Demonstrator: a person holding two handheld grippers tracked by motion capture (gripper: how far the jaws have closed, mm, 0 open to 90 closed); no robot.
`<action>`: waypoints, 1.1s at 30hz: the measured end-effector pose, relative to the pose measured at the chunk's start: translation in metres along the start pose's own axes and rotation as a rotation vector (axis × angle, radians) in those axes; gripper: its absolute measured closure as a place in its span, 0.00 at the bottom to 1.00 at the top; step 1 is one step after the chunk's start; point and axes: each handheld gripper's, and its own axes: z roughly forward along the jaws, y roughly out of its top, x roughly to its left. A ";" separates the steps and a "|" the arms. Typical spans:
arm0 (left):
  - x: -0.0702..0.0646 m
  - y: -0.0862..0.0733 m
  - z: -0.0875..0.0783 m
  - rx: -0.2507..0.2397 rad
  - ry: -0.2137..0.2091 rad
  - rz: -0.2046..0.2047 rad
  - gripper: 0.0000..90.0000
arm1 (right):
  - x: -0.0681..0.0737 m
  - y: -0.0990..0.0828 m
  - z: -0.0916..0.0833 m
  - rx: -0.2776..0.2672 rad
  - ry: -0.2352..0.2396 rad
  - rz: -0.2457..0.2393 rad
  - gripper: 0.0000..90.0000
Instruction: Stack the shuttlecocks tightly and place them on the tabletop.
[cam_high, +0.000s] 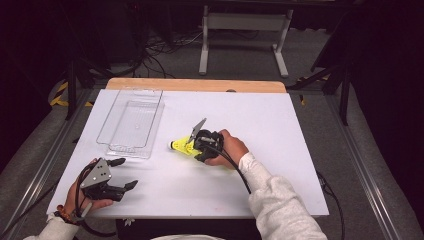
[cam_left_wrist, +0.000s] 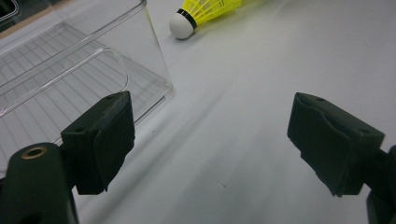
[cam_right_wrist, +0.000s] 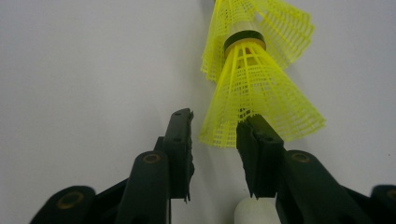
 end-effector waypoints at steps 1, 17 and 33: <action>0.000 0.000 0.000 0.001 0.000 0.000 0.18 | 0.000 -0.001 0.000 -0.004 0.005 0.002 0.76; -0.001 0.000 0.001 0.010 -0.005 -0.001 0.17 | 0.004 0.008 0.007 -0.053 -0.036 0.011 1.00; 0.000 0.000 0.001 0.009 -0.002 0.001 0.17 | 0.005 0.011 0.016 -0.017 -0.013 0.011 0.85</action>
